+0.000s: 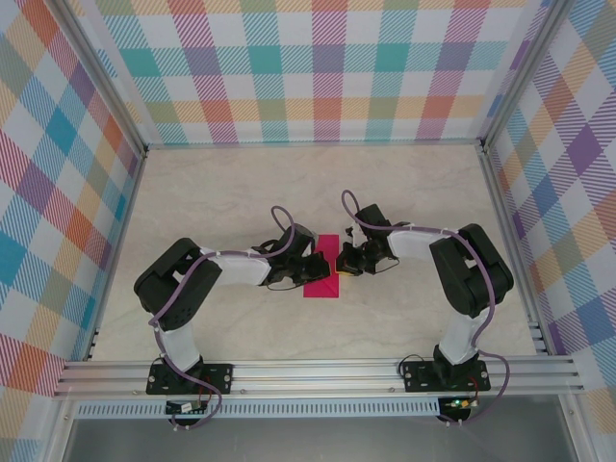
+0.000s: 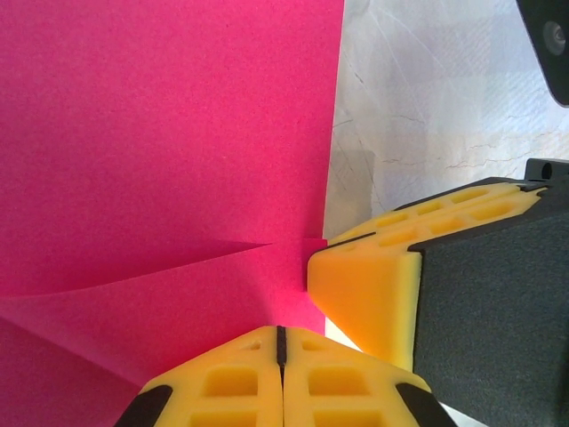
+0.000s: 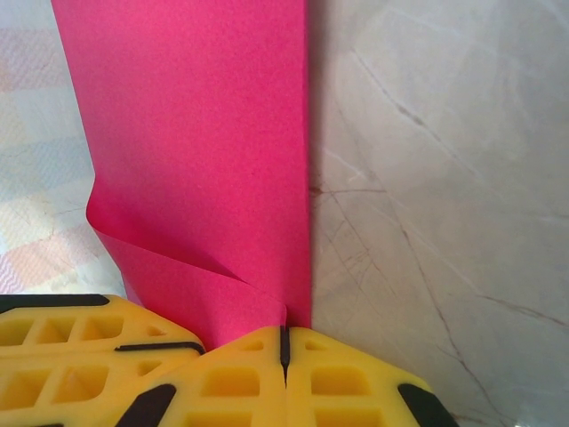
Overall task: Fold a paper plane with a square sheet of paper (pick it up from the middle)
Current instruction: Fold the triangle a second time at the center of the table.
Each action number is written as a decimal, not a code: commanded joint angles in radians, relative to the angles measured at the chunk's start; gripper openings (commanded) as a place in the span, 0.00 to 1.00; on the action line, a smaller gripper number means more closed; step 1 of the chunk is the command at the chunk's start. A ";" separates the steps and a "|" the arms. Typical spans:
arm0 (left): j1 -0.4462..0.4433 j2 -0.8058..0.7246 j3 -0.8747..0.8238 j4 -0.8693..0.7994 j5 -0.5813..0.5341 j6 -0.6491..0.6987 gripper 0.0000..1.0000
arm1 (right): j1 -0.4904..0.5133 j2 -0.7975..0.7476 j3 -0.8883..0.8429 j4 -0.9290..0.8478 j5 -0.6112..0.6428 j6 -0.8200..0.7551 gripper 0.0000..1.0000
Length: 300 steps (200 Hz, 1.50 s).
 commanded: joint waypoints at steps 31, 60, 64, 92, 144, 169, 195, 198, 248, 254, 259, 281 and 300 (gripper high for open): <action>0.013 -0.001 0.007 0.003 0.021 -0.001 0.06 | 0.005 0.018 0.032 -0.012 0.037 -0.019 0.05; 0.012 -0.016 0.005 0.009 0.025 -0.001 0.06 | 0.004 0.021 0.035 -0.011 0.037 -0.021 0.05; 0.012 -0.016 0.005 0.009 0.026 -0.001 0.06 | 0.004 0.021 0.036 -0.012 0.037 -0.020 0.05; 0.013 -0.016 0.003 0.008 0.025 0.000 0.07 | 0.004 0.027 0.038 -0.013 0.042 -0.019 0.05; 0.012 0.003 0.003 0.008 0.025 -0.004 0.07 | 0.004 0.034 0.042 -0.020 0.055 -0.018 0.05; 0.012 0.008 0.005 0.008 0.026 -0.005 0.07 | 0.004 0.038 0.042 -0.028 0.064 -0.017 0.05; 0.012 0.011 0.007 0.005 0.025 -0.002 0.07 | 0.004 0.034 0.038 -0.030 0.078 -0.014 0.05; 0.013 0.012 0.008 0.004 0.024 -0.003 0.07 | 0.005 0.034 0.038 -0.029 0.078 -0.014 0.05; 0.013 0.025 0.012 -0.007 0.021 -0.005 0.07 | 0.004 0.022 0.034 -0.025 0.086 -0.010 0.05; 0.012 0.024 0.013 -0.009 0.021 -0.004 0.07 | 0.004 0.019 0.032 -0.024 0.086 -0.010 0.05; 0.012 0.025 0.012 -0.008 0.020 -0.003 0.07 | 0.004 0.017 0.030 -0.024 0.086 -0.009 0.05; 0.012 0.027 0.013 -0.012 0.020 -0.002 0.07 | 0.004 0.013 0.029 -0.025 0.087 -0.010 0.05; 0.013 0.029 0.017 -0.013 0.021 -0.001 0.07 | 0.004 0.004 0.021 -0.024 0.087 -0.008 0.05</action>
